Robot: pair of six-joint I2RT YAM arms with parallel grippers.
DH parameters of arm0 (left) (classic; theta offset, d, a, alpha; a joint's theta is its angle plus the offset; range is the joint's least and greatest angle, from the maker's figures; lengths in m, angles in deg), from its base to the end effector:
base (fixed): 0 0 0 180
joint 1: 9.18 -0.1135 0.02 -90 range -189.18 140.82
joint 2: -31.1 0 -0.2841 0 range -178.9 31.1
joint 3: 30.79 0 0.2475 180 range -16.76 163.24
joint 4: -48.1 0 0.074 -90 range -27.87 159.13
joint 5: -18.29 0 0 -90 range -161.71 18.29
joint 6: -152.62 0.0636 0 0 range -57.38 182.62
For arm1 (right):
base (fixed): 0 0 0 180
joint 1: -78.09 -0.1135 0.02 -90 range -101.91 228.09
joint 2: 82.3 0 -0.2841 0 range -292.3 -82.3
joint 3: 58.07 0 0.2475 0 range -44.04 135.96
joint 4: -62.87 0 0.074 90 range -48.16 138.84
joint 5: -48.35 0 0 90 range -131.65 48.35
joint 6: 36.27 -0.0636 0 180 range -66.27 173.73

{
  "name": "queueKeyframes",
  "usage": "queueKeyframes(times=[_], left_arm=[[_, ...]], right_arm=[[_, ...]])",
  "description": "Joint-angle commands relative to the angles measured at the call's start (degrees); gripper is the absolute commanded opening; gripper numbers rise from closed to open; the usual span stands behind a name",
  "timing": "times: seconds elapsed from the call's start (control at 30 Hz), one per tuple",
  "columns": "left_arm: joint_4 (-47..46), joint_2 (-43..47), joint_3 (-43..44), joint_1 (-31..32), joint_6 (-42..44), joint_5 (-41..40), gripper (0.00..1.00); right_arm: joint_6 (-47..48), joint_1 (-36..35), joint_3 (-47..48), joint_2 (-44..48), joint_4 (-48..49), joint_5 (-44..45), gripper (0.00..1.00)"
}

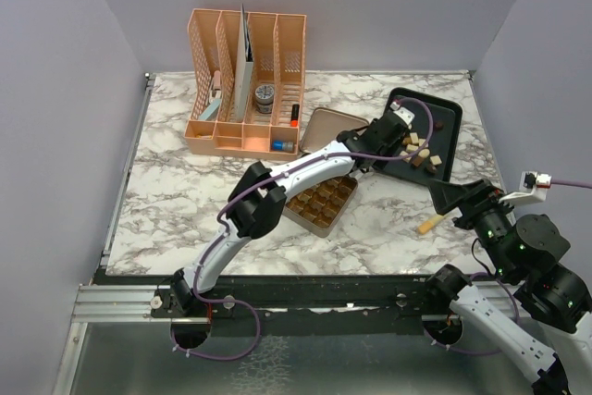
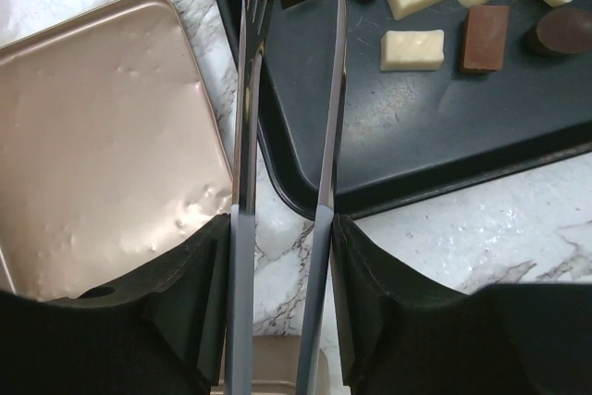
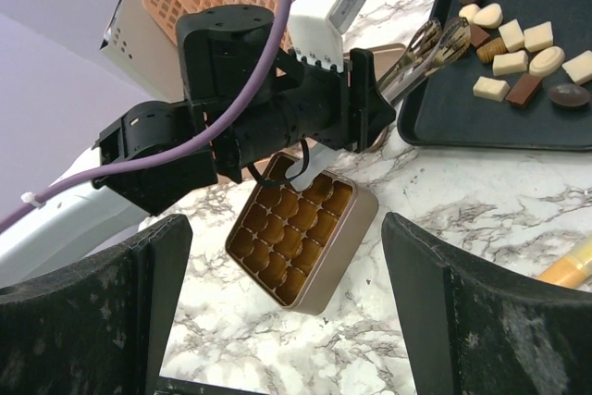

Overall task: Pack the chocolate
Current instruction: Pick up the fake chocolate from the plate.

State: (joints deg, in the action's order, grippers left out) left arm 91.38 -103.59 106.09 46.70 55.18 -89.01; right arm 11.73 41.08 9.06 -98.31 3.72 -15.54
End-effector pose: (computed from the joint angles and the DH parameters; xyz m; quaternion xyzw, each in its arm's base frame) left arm 0.3346 -0.4602 0.2364 0.3124 0.8463 -0.0983 0.4202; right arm 0.0425 -0.0030 0.3662 0.1800 0.7282 0.2749 0.6014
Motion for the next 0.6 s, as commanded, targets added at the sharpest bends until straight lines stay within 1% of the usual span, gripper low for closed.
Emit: queueKeyframes(times=[0.0, 0.37, 0.43, 0.57], left_arm=[[-1.5, -2.5, 2.9, 0.3, 1.4, -3.6, 0.48], [-2.2, -5.7, 5.8, 0.3, 2.0, -2.8, 0.48], [-2.3, -6.0, 6.2, 0.3, 2.1, -2.5, 0.47], [-2.4, -6.5, 6.2, 0.3, 2.5, -2.6, 0.42]], right_arm=[[0.1, 0.2, 0.9, 0.6, -0.3, 0.8, 0.88], [0.1, 0.2, 1.0, 0.5, -0.4, 1.2, 0.88], [0.0, 0.2, 1.0, 0.5, -0.5, 1.2, 0.88], [-0.1, 0.2, 0.8, 0.6, -0.5, 1.3, 0.88]])
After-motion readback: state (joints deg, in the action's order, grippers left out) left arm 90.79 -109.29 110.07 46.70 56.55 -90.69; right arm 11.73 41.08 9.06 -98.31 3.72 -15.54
